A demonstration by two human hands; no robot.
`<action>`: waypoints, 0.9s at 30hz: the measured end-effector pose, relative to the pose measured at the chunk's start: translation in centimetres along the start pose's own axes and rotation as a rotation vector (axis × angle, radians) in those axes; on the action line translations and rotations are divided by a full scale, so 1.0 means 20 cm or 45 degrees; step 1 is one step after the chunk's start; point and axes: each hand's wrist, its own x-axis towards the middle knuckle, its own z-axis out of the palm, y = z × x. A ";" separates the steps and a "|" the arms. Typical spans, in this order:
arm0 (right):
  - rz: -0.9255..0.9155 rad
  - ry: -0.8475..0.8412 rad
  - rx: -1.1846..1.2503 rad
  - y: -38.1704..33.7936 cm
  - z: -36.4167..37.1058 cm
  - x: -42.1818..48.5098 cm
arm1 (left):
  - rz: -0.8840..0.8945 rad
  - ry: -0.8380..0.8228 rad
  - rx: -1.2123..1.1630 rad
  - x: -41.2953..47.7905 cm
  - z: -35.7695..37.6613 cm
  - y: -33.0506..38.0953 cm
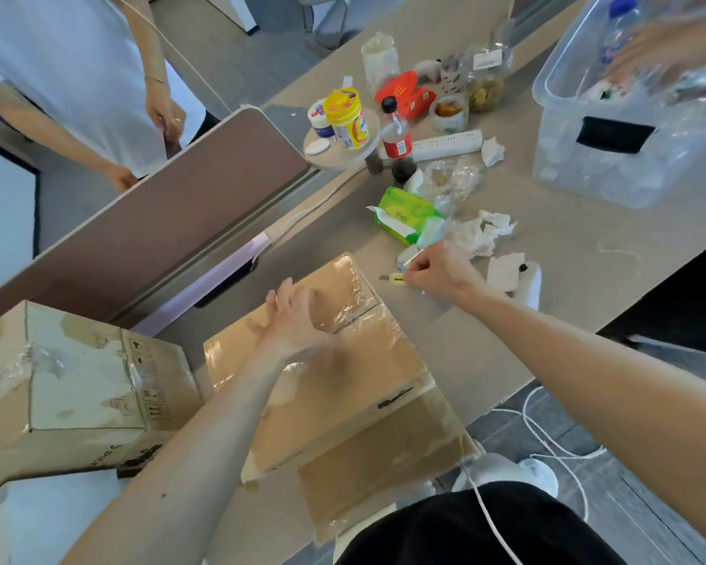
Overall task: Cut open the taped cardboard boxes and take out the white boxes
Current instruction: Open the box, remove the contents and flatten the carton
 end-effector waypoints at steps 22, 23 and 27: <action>0.011 -0.104 0.102 -0.01 0.10 -0.01 | 0.094 -0.046 0.192 0.08 -0.03 0.12; 0.013 -0.119 0.108 0.00 0.09 -0.02 | 0.096 -0.040 0.188 0.08 -0.03 0.12; 0.055 -0.167 0.134 0.06 0.09 -0.09 | 0.102 -0.012 0.185 0.08 -0.03 0.12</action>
